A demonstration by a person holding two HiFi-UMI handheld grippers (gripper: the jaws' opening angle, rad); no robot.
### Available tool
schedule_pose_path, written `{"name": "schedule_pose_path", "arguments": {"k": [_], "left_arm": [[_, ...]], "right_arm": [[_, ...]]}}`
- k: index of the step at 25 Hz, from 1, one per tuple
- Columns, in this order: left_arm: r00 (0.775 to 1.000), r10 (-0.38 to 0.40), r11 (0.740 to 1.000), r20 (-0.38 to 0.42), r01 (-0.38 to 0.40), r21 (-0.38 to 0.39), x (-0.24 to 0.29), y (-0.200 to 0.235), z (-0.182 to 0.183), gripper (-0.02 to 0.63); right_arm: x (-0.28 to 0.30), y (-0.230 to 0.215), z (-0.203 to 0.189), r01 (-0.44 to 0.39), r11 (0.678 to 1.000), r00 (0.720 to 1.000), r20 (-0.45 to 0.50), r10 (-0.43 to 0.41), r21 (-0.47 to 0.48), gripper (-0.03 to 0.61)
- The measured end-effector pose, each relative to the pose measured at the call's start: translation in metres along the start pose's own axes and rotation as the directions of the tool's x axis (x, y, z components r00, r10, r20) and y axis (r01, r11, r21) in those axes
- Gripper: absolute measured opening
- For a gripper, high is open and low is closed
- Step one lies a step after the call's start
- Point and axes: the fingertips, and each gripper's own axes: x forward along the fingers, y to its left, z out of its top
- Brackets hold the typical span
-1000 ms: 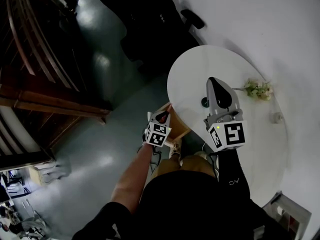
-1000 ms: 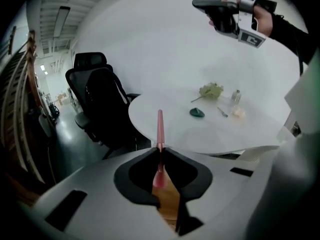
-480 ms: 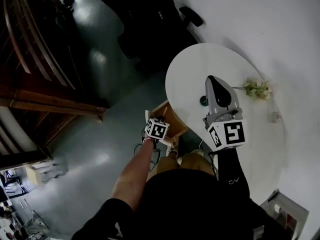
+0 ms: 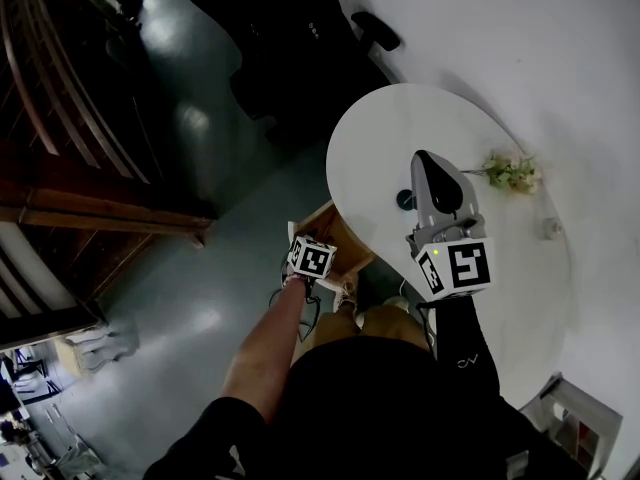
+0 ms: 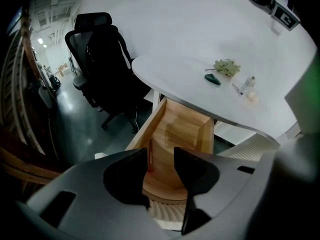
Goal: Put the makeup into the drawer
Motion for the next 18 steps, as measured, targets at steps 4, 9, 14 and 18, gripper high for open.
{"name": "schedule_pose_path", "arguments": {"k": [4, 9, 14, 18], "left_arm": [[1.0, -0.004, 1.0, 0.01, 0.004, 0.005, -0.001, 0.0, 0.002, 0.168], [0.996, 0.012, 1.0, 0.093, -0.015, 0.026, -0.022, 0.003, 0.027, 0.167], [0.952, 0.069, 0.991, 0.299, -0.1, 0.089, -0.078, 0.019, 0.099, 0.169], [0.856, 0.095, 0.982, 0.508, -0.165, 0.095, -0.15, 0.025, 0.178, 0.167]], "right_arm": [[0.0, -0.002, -0.001, 0.005, 1.0, 1.0, -0.002, -0.005, 0.002, 0.005], [-0.001, -0.006, -0.001, 0.013, 1.0, 1.0, -0.004, -0.013, 0.002, 0.005], [-0.002, -0.011, 0.003, 0.029, 1.0, 1.0, 0.011, -0.029, -0.006, 0.004], [0.0, -0.015, 0.011, 0.037, 0.999, 0.999, 0.028, -0.037, -0.012, 0.005]]}}
